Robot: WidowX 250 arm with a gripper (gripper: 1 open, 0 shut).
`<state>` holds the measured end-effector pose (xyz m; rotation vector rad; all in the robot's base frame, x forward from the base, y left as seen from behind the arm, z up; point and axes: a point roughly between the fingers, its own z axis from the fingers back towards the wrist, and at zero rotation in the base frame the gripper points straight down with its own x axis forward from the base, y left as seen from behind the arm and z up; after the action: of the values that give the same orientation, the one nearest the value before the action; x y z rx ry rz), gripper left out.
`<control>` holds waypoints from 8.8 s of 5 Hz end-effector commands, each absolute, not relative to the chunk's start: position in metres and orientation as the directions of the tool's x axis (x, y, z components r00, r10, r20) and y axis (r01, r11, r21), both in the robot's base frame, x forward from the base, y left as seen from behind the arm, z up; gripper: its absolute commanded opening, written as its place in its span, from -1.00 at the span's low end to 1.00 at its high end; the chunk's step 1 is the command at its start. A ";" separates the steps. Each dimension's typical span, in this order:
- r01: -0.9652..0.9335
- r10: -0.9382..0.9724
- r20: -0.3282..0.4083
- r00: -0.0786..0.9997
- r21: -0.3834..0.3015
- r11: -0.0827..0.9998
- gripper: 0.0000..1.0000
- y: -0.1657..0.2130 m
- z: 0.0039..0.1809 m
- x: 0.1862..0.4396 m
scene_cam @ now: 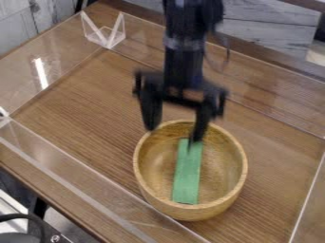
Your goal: Remove the green block from inside the brown bowl and put it on the table
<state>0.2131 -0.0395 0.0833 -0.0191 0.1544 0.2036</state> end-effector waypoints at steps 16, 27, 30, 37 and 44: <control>-0.386 0.385 -0.038 0.922 -0.138 0.912 1.00 -0.044 0.062 0.223; -0.399 0.389 -0.092 0.917 -0.155 0.904 -1.00 -0.038 0.083 0.215; -0.454 0.453 -0.060 0.890 -0.226 0.862 -1.00 0.037 0.141 0.218; -0.160 0.173 0.024 0.985 -0.272 0.949 -1.00 -0.002 0.115 0.220; -0.084 0.097 0.035 0.995 -0.272 0.959 -1.00 0.037 0.110 0.198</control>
<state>0.1939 0.0333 0.1014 -0.2931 -0.0055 0.0993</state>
